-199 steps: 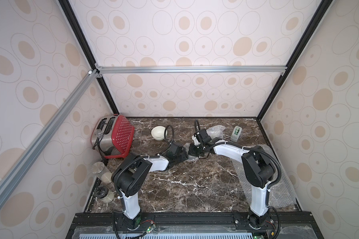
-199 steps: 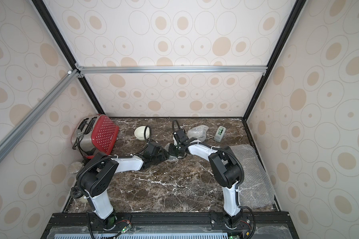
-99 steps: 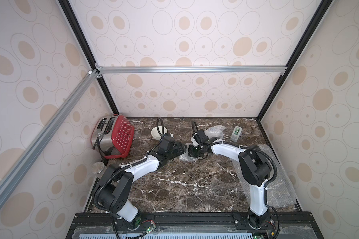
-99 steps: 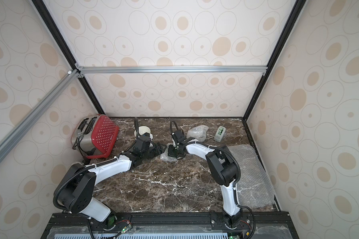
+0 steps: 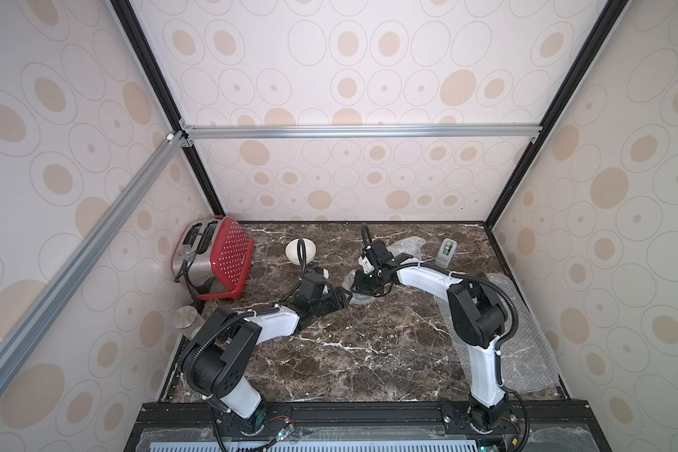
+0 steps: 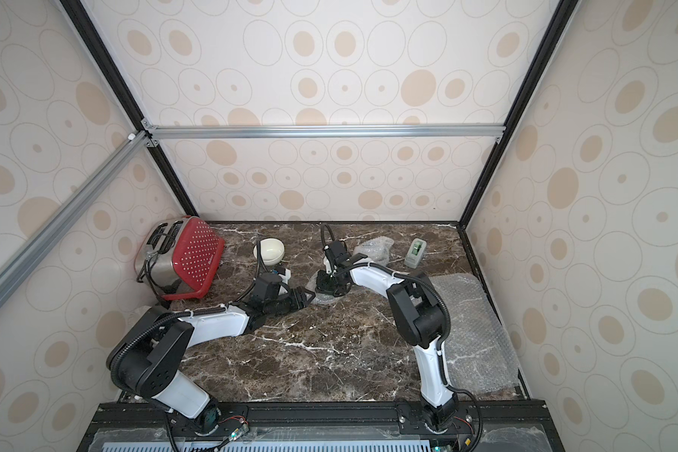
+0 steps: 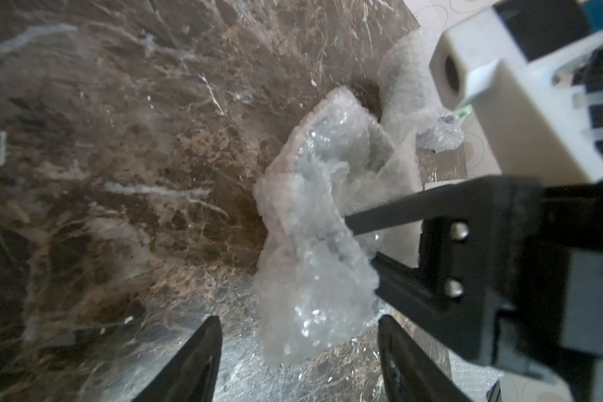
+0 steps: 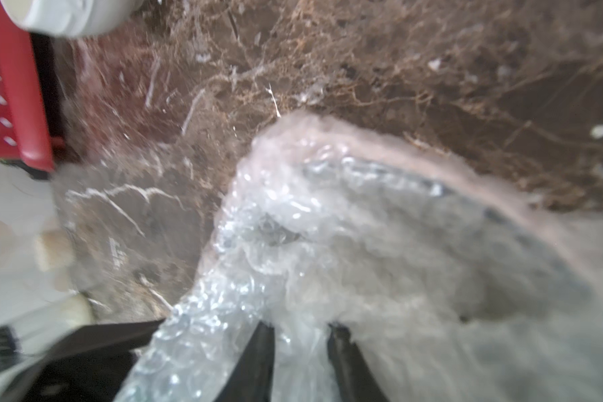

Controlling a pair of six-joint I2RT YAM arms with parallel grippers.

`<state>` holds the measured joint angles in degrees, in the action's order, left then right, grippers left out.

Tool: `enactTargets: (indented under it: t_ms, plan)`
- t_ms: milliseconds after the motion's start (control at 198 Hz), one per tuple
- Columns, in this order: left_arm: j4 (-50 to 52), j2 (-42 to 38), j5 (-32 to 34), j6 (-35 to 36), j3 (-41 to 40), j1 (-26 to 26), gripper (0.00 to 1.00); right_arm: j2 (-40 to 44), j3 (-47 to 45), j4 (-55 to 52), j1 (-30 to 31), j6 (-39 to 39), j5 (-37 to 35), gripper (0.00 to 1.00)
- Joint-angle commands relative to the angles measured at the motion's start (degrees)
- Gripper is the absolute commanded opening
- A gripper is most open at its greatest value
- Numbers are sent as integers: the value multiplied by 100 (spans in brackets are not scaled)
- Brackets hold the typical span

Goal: Wrap bowls in bubble wrap
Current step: Wrap the bowl in bubble wrap.

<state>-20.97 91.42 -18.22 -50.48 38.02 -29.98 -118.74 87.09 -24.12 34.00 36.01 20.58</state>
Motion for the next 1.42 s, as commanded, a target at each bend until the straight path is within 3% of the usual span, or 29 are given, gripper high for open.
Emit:
enactTargets:
  t_ms: [0, 71, 101, 137, 263, 339, 521, 845, 1032, 1234, 1412]
  plan:
    - [-614, -79, -134, 344, 1, -134, 70, -177, -131, -156, -94, 121, 132, 37]
    - [-339, -36, -59, 499, 153, -259, 70, -182, -89, -102, -95, 173, 269, 42]
    - [-258, 17, -47, 534, 241, -303, 70, -188, -64, -70, -95, 202, 332, 51]
    - [-226, 80, -37, 549, 311, -341, 70, -181, -66, -34, -93, 234, 374, 55]
    - [-283, 240, 75, 412, 420, -371, 71, -102, -95, 13, -93, 292, 382, 58]
    - [-83, 283, 172, 407, 563, -370, 75, -59, -126, 12, -96, 293, 353, 67]
    - [357, 538, 550, 347, 856, -404, 78, 22, -252, 184, -102, 380, 438, 68]
    - [-245, 1045, 1242, -168, 873, -399, 79, 93, -447, 320, -113, 442, 526, 69]
    - [-963, 1173, 1015, -383, 806, -394, 77, 113, -515, 287, -131, 399, 500, 69]
    - [-1206, 809, 1329, -479, 432, -327, 72, 104, -505, 278, -140, 411, 497, 68]
    - [-1699, 716, 1132, -603, 363, -318, 74, 76, -493, 232, -142, 381, 484, 68]
